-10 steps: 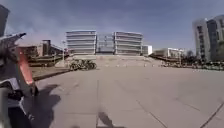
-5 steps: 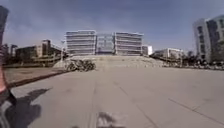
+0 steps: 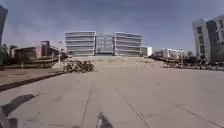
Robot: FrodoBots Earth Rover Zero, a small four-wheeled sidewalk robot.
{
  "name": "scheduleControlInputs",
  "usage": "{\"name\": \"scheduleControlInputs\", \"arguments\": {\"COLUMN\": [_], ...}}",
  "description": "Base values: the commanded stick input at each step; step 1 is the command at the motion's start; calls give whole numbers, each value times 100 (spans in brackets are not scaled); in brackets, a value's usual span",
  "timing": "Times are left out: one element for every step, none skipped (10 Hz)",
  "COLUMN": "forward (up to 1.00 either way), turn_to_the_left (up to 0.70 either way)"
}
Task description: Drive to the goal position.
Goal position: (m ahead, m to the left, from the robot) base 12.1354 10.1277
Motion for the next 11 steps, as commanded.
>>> {"name": "scheduleControlInputs", "arguments": {"forward": [100, 100, 100, 100, 100, 100, 100, 100, 100, 100, 100], "turn_to_the_left": [0, 0, 0, 0, 0, 0, 0, 0, 0, 0, 0]}}
